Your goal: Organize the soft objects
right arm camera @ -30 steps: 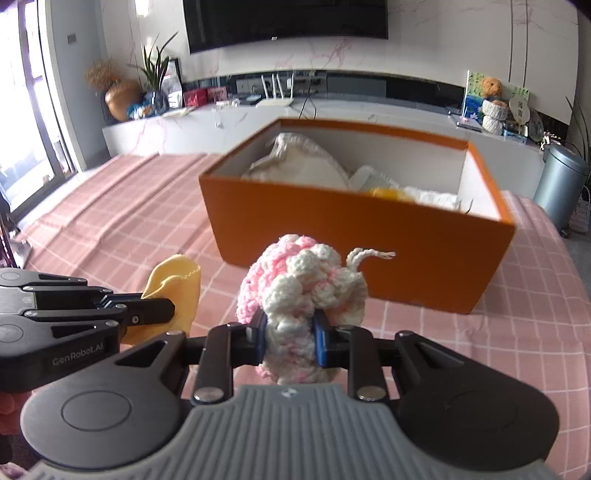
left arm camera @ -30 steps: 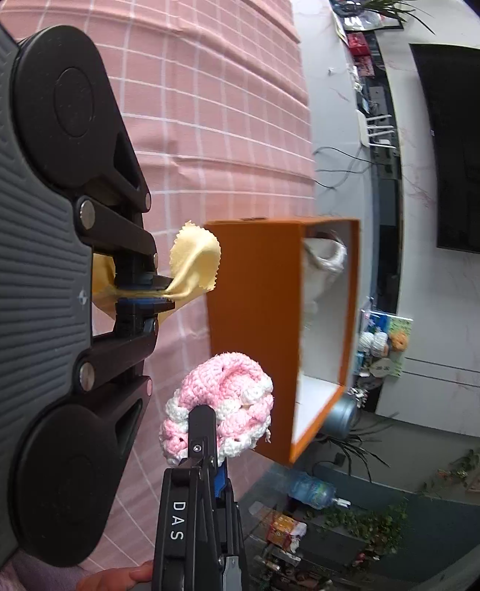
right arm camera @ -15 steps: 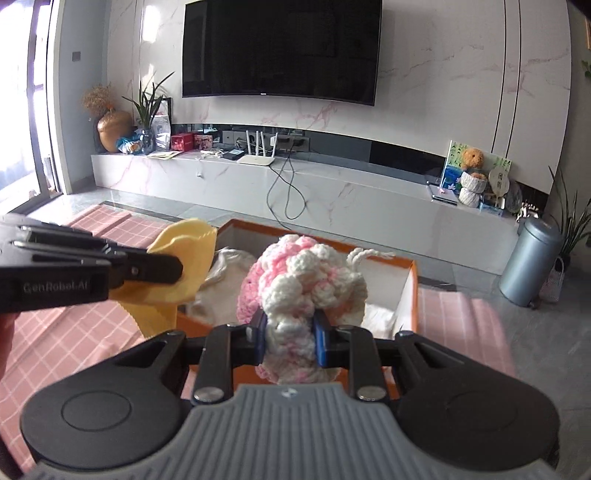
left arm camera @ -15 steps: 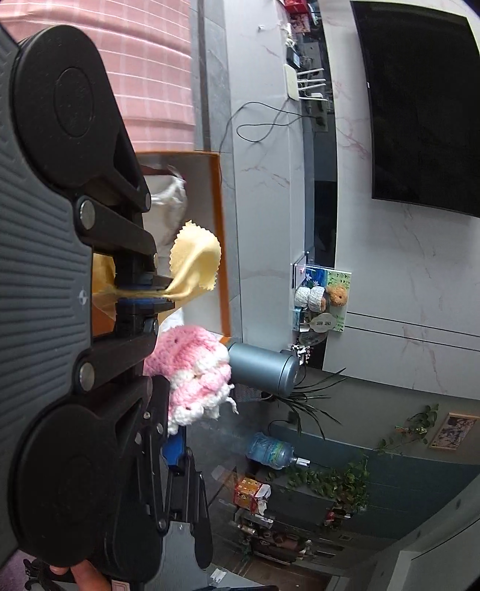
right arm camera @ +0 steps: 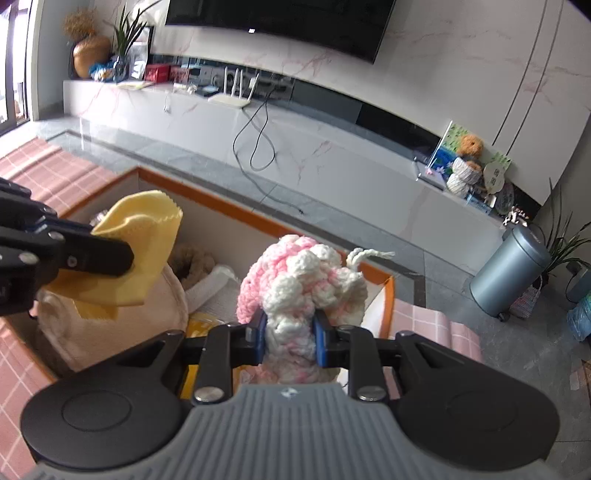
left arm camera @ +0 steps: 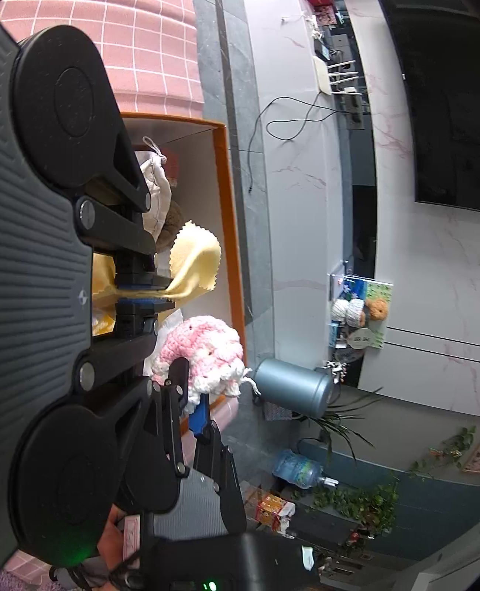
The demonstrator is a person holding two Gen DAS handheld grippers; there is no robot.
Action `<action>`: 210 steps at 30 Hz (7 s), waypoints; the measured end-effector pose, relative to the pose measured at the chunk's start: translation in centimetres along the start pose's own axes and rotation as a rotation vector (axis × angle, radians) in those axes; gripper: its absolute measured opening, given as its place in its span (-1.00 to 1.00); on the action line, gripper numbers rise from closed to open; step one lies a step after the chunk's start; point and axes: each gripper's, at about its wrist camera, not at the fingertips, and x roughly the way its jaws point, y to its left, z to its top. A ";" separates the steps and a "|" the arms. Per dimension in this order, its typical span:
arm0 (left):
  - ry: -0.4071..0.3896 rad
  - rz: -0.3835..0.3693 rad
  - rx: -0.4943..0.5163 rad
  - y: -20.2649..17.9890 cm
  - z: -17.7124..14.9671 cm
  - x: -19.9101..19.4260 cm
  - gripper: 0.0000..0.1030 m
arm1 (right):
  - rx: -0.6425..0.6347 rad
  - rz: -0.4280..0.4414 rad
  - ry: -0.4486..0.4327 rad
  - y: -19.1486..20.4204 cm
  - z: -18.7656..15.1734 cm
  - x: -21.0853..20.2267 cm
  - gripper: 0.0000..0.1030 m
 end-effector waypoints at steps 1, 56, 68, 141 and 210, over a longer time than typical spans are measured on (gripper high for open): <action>0.008 0.004 0.002 0.2 0.0 0.3 -0.92 | -0.014 -0.007 0.011 0.2 0.0 0.7 -0.53; -0.094 0.039 -0.044 -1.0 1.0 -6.1 0.55 | 0.001 -0.115 -0.189 1.1 -2.6 -12.5 0.34; -0.446 0.127 0.026 -4.0 -0.5 -16.4 0.62 | 0.120 -0.122 -0.407 3.0 -2.9 -23.5 0.71; -0.143 0.359 -0.055 -4.9 -16.0 -17.1 1.00 | 0.393 -0.179 -0.222 11.8 -18.0 -23.8 0.95; -0.135 0.356 -0.046 -4.8 -16.4 -17.1 1.00 | 0.388 -0.169 -0.215 11.9 -18.0 -23.6 0.95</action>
